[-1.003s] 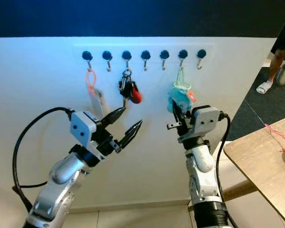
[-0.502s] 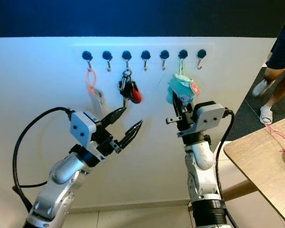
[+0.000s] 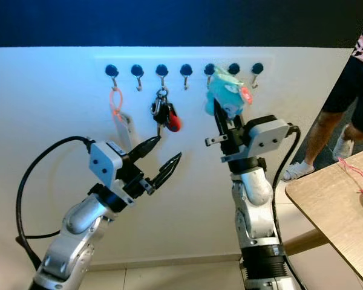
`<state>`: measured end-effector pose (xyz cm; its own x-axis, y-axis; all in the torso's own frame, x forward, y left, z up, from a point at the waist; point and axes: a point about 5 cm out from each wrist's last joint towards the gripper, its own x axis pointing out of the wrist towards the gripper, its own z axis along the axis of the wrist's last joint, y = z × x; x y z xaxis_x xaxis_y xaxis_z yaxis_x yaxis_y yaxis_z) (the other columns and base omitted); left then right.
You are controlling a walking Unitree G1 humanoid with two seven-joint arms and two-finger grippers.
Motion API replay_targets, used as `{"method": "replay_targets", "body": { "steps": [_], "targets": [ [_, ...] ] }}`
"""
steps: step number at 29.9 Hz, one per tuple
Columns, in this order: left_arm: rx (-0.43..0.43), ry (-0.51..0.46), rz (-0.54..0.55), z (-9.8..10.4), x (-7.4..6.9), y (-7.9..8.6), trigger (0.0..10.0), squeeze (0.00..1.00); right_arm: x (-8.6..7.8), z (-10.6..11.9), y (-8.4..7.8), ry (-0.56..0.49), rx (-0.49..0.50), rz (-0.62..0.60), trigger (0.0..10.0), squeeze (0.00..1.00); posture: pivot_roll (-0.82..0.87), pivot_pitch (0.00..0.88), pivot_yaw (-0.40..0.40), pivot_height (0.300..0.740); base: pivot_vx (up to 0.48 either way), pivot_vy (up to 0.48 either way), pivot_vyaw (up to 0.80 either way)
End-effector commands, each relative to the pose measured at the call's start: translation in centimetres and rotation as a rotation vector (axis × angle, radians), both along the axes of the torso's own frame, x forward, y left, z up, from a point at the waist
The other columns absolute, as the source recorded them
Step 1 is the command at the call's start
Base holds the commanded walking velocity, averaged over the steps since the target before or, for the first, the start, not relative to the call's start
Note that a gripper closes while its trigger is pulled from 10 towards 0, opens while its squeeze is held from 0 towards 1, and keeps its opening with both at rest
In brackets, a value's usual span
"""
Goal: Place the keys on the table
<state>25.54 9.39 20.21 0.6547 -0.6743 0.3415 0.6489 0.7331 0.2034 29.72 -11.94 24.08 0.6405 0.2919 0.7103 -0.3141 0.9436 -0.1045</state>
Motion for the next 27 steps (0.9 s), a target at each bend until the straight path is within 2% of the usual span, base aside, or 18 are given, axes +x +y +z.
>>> {"method": "replay_targets", "body": {
  "steps": [1, 4, 8, 10, 12, 13, 16, 19, 21, 22, 23, 26, 27],
  "targets": [
    [0.004, -0.009, 0.008, 0.0, -0.1, 0.2, 10.0, 0.00, -0.6, -0.1, 0.2, -0.024, -0.020, 0.010, 0.0, 0.00, 0.02, 0.053, -0.007, 0.740, 0.000, 0.000, 0.00],
    [0.009, -0.007, 0.015, -0.2, -0.1, 0.5, 10.0, 0.00, -0.9, -0.6, 0.3, -0.013, -0.028, 0.015, 0.0, 0.00, 0.02, 0.055, -0.008, 0.740, 0.000, 0.000, 0.00],
    [0.022, 0.014, 0.053, -1.6, -0.9, 2.2, 10.0, 0.00, -2.6, -3.7, -0.2, 0.064, -0.066, 0.009, 0.0, 0.00, 0.03, 0.060, -0.005, 0.740, 0.000, 0.000, 0.00],
    [0.025, 0.019, 0.054, -1.8, -1.1, 2.4, 10.0, 0.00, -2.9, -4.1, -0.3, 0.076, -0.072, 0.007, 0.0, 0.00, 0.03, 0.060, -0.005, 0.740, 0.000, 0.000, 0.00],
    [0.038, 0.046, 0.066, -2.7, -1.9, 3.3, 10.0, 0.00, -3.9, -5.5, -0.8, 0.119, -0.092, -0.004, 0.0, 0.00, 0.02, 0.062, 0.003, 0.740, 0.000, 0.000, 0.00],
    [0.038, 0.046, 0.066, -2.7, -1.9, 3.3, 10.0, 0.00, -3.9, -5.5, -0.8, 0.119, -0.092, -0.004, 0.0, 0.00, 0.02, 0.062, 0.003, 0.740, 0.000, 0.000, 0.00],
    [0.062, 0.101, 0.105, -4.5, -3.1, 4.7, 10.0, 0.00, -5.2, -7.8, -1.6, 0.197, -0.119, -0.036, 0.0, 0.00, 0.02, 0.063, 0.009, 0.740, 0.000, 0.000, 0.00],
    [0.070, 0.131, 0.131, -5.4, -3.5, 5.3, 10.0, 0.00, -5.6, -8.9, -2.0, 0.240, -0.128, -0.052, 0.0, 0.00, 0.02, 0.063, 0.013, 0.740, 0.000, 0.000, 0.00],
    [0.077, 0.199, 0.207, -7.4, -3.5, 6.4, 10.0, 0.00, -5.6, -11.3, -2.4, 0.341, -0.136, -0.071, 0.0, 0.00, 0.02, 0.062, 0.014, 0.740, 0.000, 0.000, 0.00],
    [0.080, 0.303, 0.290, -9.9, -3.4, 7.6, 10.0, 0.00, -5.5, -14.3, -3.0, 0.486, -0.144, -0.090, 0.0, 0.00, 0.02, 0.057, 0.014, 0.740, 0.000, 0.000, 0.00],
    [0.080, 0.303, 0.290, -9.9, -3.4, 7.6, 10.0, 0.00, -5.5, -14.3, -3.0, 0.486, -0.144, -0.090, 0.0, 0.00, 0.02, 0.057, 0.014, 0.740, 0.000, 0.000, 0.00],
    [0.063, 0.526, 0.422, -14.5, -3.5, 9.3, 10.0, 0.00, -5.5, -18.7, -3.9, 0.710, -0.140, -0.117, 0.0, 0.00, 0.02, 0.051, 0.012, 0.740, 0.000, 0.000, 0.00],
    [0.063, 0.526, 0.422, -14.5, -3.5, 9.3, 10.0, 0.00, -5.5, -18.7, -3.9, 0.710, -0.140, -0.117, 0.0, 0.00, 0.02, 0.051, 0.012, 0.740, 0.000, 0.000, 0.00]
  ]
}}
